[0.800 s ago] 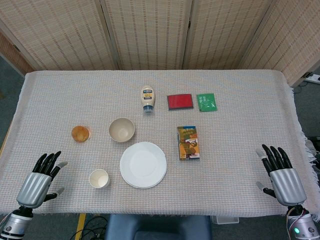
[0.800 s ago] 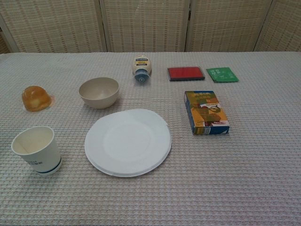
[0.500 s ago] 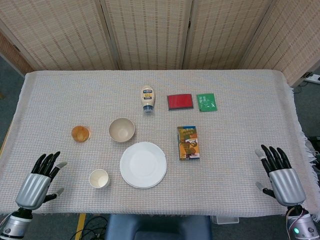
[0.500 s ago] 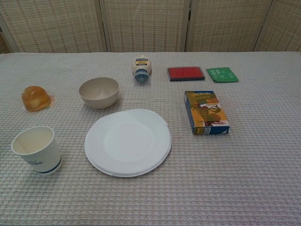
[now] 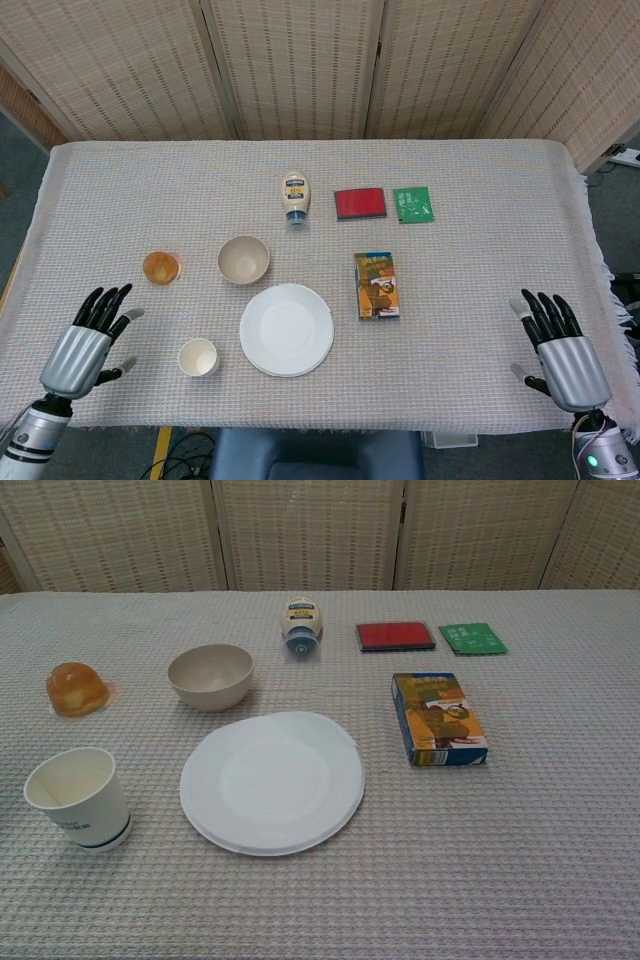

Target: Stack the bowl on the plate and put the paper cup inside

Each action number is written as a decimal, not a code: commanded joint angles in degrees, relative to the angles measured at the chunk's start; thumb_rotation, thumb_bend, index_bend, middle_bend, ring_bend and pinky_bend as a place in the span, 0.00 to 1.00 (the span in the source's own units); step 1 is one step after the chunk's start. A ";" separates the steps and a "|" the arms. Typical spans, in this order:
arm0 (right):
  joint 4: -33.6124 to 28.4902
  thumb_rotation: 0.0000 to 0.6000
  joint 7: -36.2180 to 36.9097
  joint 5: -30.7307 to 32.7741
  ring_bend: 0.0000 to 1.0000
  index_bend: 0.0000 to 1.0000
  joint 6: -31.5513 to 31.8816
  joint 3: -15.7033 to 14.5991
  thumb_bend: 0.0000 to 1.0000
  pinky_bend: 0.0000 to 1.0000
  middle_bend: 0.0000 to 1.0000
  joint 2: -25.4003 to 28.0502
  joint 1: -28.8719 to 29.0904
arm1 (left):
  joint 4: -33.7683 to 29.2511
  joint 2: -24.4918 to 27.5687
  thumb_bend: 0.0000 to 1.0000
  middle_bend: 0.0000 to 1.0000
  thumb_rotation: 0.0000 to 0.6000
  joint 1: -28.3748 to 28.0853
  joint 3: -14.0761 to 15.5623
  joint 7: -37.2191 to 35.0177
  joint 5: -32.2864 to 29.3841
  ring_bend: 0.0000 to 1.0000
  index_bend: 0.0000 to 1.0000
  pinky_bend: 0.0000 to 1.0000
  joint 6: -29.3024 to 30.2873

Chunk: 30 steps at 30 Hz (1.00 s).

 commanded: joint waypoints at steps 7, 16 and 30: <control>0.26 1.00 -1.50 2.50 0.00 0.08 -1.90 1.12 0.13 0.00 0.00 -0.88 0.97 | 0.37 -1.05 0.20 0.02 1.00 -10.58 -5.78 -0.85 -2.13 0.00 0.31 0.06 -10.35; 0.12 1.00 -1.80 2.24 0.00 0.08 -1.49 0.71 0.13 0.00 0.00 -0.88 0.81 | 0.32 -4.76 0.20 0.00 1.00 -18.54 -7.03 -0.79 -4.50 0.00 0.30 0.06 -20.06; -0.04 1.00 -1.50 5.32 0.00 0.08 -3.97 1.71 0.13 0.00 0.00 -0.49 1.88 | 4.03 -10.18 0.20 0.00 1.00 -27.92 -9.05 1.63 -8.75 0.00 0.36 0.06 -29.11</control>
